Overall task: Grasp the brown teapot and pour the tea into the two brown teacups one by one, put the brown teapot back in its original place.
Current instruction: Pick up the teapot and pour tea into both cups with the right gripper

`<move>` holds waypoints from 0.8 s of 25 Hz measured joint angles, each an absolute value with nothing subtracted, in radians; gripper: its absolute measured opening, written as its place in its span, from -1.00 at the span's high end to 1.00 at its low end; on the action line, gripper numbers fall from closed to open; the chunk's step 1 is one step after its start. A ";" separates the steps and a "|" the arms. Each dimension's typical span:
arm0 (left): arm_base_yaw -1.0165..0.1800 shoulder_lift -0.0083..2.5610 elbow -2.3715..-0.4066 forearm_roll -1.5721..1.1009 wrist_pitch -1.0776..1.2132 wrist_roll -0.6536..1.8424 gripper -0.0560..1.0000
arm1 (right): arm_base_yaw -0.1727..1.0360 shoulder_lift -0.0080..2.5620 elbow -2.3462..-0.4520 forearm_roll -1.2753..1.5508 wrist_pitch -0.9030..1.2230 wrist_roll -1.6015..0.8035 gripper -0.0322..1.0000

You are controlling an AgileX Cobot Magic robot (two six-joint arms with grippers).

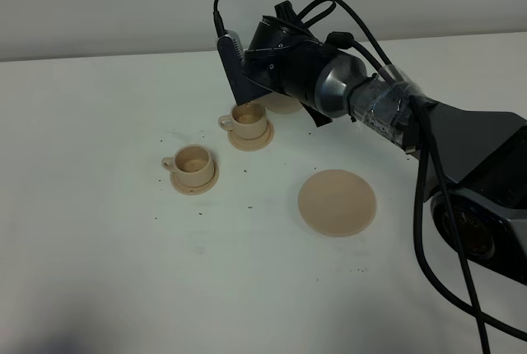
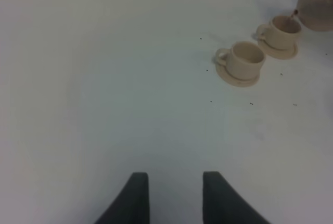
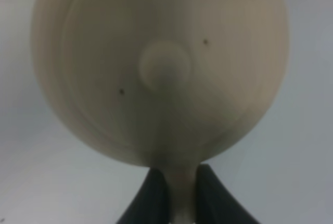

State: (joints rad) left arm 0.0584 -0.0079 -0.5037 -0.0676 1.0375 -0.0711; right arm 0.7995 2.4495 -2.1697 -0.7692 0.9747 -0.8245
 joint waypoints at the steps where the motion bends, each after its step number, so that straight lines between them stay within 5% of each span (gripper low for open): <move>1: 0.058 -0.008 -0.504 -0.068 1.037 -0.071 0.37 | 0.800 2.450 -2.170 -0.772 0.975 -0.827 0.72; 20: 0.058 -0.008 -0.504 -0.068 1.037 -0.071 0.37 | 0.800 2.450 -2.170 -0.847 0.944 -0.865 0.72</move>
